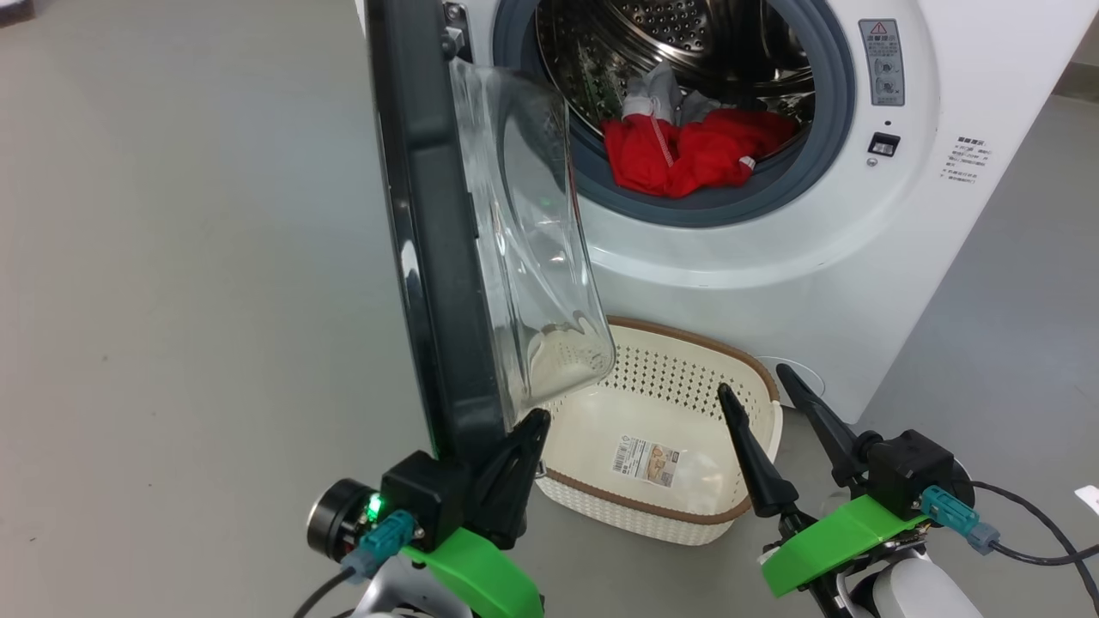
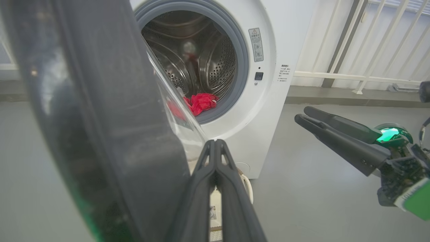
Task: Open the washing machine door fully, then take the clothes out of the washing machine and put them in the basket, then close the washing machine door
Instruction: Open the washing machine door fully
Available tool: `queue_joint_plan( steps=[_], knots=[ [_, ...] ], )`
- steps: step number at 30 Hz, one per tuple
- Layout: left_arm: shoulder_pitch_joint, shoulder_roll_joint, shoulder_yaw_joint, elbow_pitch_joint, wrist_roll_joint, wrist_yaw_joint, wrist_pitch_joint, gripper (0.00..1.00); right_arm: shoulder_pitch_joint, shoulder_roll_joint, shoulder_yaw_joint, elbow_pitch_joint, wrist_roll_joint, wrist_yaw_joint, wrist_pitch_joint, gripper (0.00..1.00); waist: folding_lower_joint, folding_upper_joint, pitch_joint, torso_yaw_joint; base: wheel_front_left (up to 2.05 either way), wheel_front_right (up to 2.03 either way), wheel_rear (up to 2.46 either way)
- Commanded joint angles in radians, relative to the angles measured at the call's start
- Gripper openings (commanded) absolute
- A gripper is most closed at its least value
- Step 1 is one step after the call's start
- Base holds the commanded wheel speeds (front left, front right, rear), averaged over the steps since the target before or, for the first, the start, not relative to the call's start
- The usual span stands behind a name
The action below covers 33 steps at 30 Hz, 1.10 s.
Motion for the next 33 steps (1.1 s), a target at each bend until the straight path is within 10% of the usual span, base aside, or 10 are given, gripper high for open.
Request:
queue_joint_plan(
  steps=[1, 33],
  knots=[
    [-0.019, 0.022, 0.053, -0.014, -0.007, 0.019, -0.008, 0.0, -0.034, 0.004, 0.019, -0.027, 0.003, 0.006, 0.0, 1.0, -0.0001, 0.0, 0.0, 0.001, 0.0, 0.0, 0.0],
    [0.09, 0.137, 0.282, -0.037, -0.081, 0.156, -0.088, 0.0, -0.009, 0.004, 0.035, -0.066, -0.008, 0.006, 0.034, 1.0, -0.0001, 0.0, -0.01, 0.064, 0.0, 0.0, 0.0]
  ],
)
